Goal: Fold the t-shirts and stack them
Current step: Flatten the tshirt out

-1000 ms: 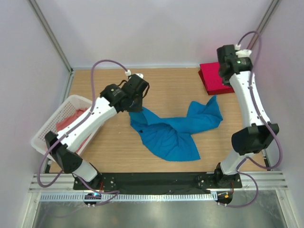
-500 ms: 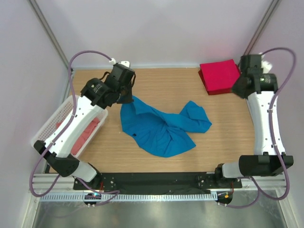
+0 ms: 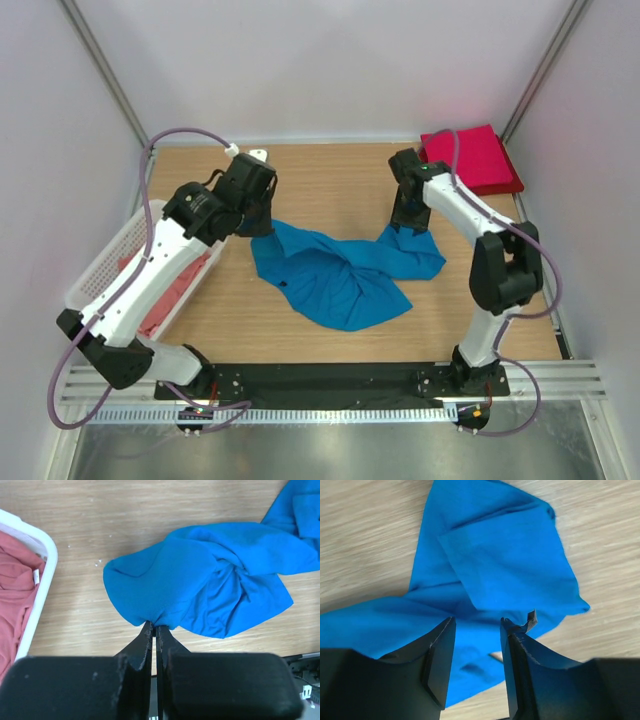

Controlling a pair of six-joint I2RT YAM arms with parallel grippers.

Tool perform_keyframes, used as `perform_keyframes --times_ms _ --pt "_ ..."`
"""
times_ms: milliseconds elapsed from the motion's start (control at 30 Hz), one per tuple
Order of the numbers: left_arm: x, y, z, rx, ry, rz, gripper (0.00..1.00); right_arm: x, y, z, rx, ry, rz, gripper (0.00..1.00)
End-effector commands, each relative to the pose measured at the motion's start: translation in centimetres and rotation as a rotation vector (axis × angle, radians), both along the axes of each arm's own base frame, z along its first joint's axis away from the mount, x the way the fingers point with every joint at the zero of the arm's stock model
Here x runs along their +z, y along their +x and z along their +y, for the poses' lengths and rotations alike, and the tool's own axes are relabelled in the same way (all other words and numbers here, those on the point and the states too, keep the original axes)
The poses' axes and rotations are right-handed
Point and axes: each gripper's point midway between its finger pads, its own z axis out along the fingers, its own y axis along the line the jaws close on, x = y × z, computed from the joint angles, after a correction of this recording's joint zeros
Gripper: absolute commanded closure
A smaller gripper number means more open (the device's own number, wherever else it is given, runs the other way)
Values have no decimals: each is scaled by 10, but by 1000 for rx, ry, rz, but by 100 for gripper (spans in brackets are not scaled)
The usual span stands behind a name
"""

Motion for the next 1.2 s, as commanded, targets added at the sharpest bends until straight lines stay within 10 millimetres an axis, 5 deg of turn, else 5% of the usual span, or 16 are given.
perform_keyframes --times_ms 0,267,367,400,467,533,600,633,667,733,833,933,1000,1167 --pt "4 -1 -6 -5 -57 -21 100 -11 16 14 28 -79 -19 52" --pt "-4 1 -3 2 -30 -13 100 -63 26 2 49 -234 84 52" --pt "-4 4 -4 8 -24 -17 100 -61 29 -8 30 -299 83 72" --pt "-1 5 -4 12 -25 -25 100 -53 34 -22 7 -376 62 92" --pt "8 11 -3 25 -19 -49 100 -22 38 -38 -27 -454 38 99" --pt "17 20 8 72 29 -83 100 35 45 -58 -80 -528 -51 99" --pt "43 37 12 116 35 -148 100 85 49 -85 -150 -565 -129 99" --pt "53 42 18 141 39 -163 100 131 48 -96 -195 -552 -207 99" --pt "73 52 17 161 13 -205 100 157 46 -107 -224 -545 -249 99" --pt "94 60 25 214 -7 -249 100 222 32 -141 -340 -497 -365 99" --pt "118 61 28 257 -70 -297 100 284 0 -185 -494 -444 -493 99" --pt "128 57 30 272 -108 -323 100 301 -20 -214 -607 -380 -564 99" --pt "132 54 35 283 -105 -334 100 321 -44 -214 -632 -318 -662 99" --pt "141 46 50 317 -97 -367 100 308 -56 -209 -602 -255 -692 99"
